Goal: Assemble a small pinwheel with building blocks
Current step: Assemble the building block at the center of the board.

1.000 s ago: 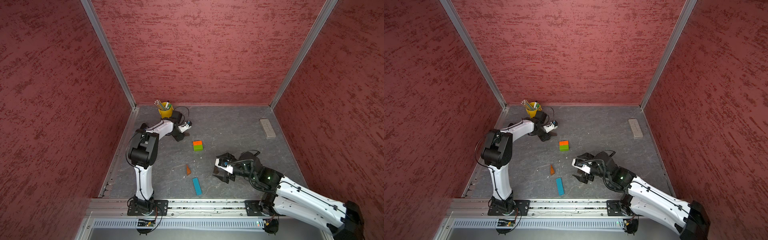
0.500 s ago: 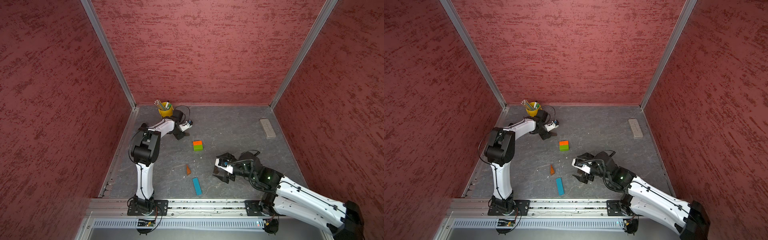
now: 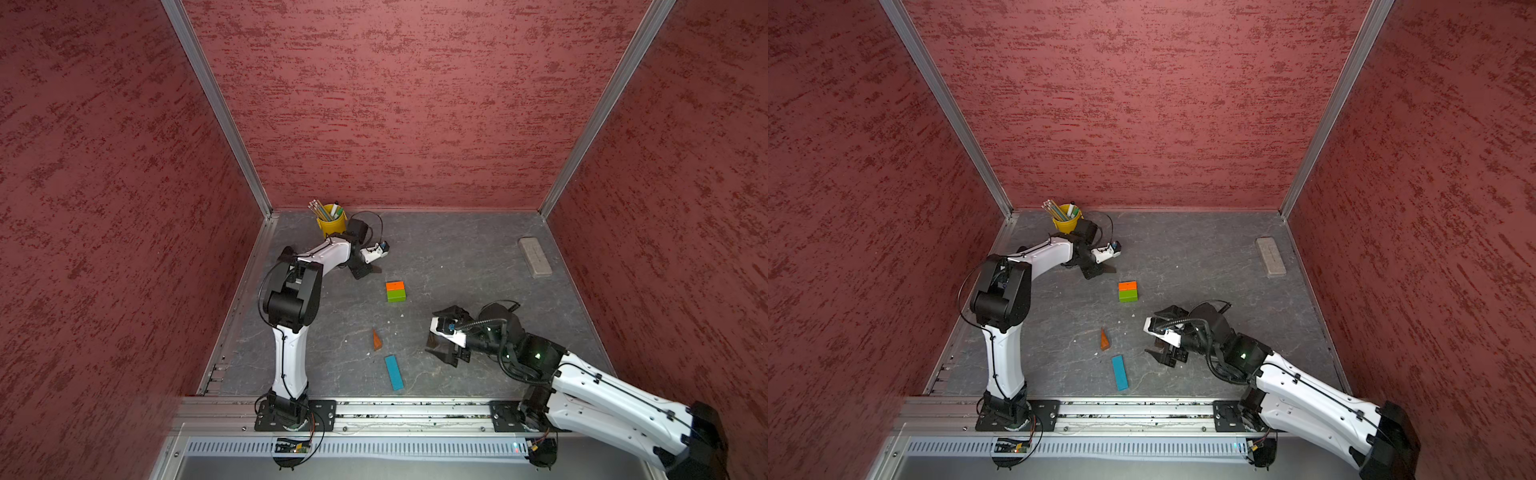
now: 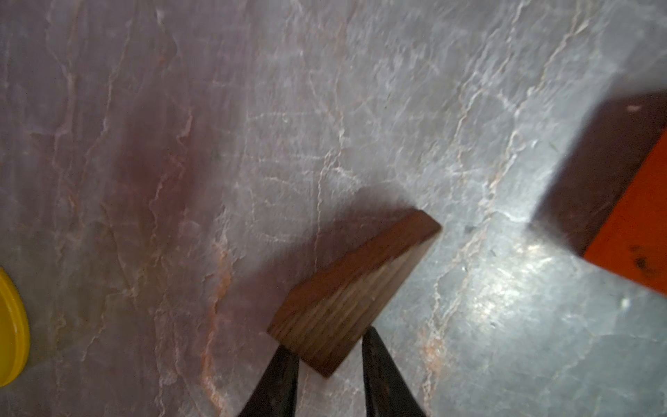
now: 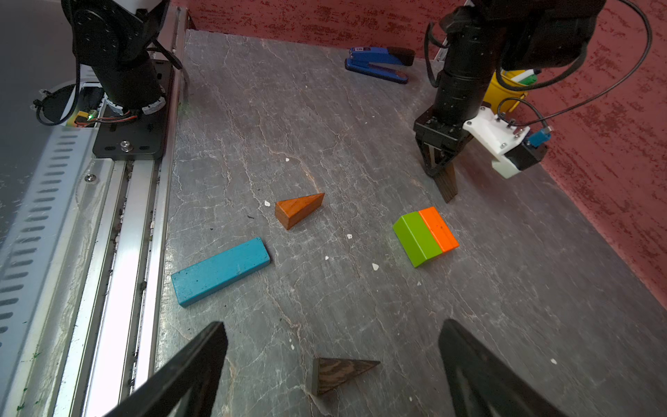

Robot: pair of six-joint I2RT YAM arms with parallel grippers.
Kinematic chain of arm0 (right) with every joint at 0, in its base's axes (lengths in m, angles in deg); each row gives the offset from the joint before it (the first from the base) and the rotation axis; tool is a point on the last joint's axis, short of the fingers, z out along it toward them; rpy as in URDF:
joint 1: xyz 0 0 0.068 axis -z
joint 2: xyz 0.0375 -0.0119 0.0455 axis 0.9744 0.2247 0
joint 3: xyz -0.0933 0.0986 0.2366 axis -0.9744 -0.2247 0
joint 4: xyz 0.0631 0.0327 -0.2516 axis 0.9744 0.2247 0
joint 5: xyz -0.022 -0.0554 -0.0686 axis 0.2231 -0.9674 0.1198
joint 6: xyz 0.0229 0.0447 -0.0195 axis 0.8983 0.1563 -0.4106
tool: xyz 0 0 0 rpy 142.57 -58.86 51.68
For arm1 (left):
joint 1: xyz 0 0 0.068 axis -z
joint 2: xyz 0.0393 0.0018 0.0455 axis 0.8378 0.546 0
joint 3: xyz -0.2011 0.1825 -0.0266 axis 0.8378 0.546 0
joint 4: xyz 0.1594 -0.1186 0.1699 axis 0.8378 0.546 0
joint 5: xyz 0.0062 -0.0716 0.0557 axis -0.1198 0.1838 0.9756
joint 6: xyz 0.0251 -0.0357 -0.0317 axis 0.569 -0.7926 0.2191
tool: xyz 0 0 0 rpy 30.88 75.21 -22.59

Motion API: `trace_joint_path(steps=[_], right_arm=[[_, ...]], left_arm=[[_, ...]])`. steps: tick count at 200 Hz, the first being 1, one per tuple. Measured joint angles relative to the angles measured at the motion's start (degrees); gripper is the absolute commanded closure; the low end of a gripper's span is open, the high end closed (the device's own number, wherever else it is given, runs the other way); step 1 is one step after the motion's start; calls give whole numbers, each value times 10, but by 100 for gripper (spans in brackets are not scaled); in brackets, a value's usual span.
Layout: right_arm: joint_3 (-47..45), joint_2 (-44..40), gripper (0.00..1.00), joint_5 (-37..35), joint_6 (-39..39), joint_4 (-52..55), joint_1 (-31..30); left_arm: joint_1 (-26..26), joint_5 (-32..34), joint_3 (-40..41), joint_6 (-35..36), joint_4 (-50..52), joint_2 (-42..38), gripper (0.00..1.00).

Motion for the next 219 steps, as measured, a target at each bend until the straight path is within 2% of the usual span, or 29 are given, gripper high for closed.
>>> trace_joint_path(steps=[61, 219], right_arm=[[0, 1, 5, 0, 0, 0, 0], [0, 6, 5, 0, 0, 0, 0]], left_arm=[[7, -10, -36, 53, 2, 30, 67], [30, -33, -42, 160, 16, 31, 64]])
